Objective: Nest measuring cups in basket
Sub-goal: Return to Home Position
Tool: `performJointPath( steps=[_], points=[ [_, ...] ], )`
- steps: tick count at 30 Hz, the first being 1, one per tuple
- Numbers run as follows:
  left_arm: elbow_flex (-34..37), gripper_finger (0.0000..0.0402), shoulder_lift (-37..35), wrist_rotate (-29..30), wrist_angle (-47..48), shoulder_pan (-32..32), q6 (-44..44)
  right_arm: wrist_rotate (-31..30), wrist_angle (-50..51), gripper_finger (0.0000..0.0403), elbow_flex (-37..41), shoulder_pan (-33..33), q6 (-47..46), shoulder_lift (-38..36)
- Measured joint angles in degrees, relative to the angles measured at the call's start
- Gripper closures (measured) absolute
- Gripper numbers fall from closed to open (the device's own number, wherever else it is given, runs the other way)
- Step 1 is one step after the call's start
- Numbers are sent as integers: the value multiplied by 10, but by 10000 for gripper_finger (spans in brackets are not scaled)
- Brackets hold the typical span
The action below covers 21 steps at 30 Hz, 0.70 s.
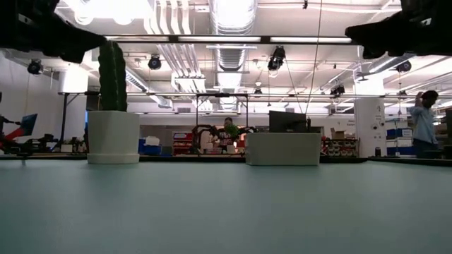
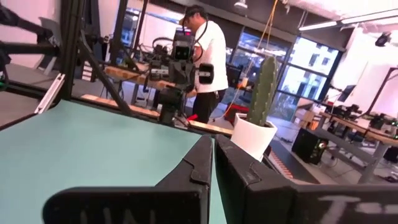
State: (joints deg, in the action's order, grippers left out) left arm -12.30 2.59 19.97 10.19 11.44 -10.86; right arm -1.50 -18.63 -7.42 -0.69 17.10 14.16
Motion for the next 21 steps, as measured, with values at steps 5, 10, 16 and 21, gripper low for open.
performJointPath(
  steps=[5,10,16,21],
  points=[
    [42,401,-26,-3,-6,0,24,0,9,394,33,0,0,-65],
    [79,401,-26,-29,-50,0,35,-5,12,394,64,0,-1,-142],
    [113,401,-25,-45,-126,0,39,-20,37,394,67,0,-5,-130],
    [113,401,-11,-10,-131,-1,31,-86,95,394,67,0,-52,-126]
  ],
)
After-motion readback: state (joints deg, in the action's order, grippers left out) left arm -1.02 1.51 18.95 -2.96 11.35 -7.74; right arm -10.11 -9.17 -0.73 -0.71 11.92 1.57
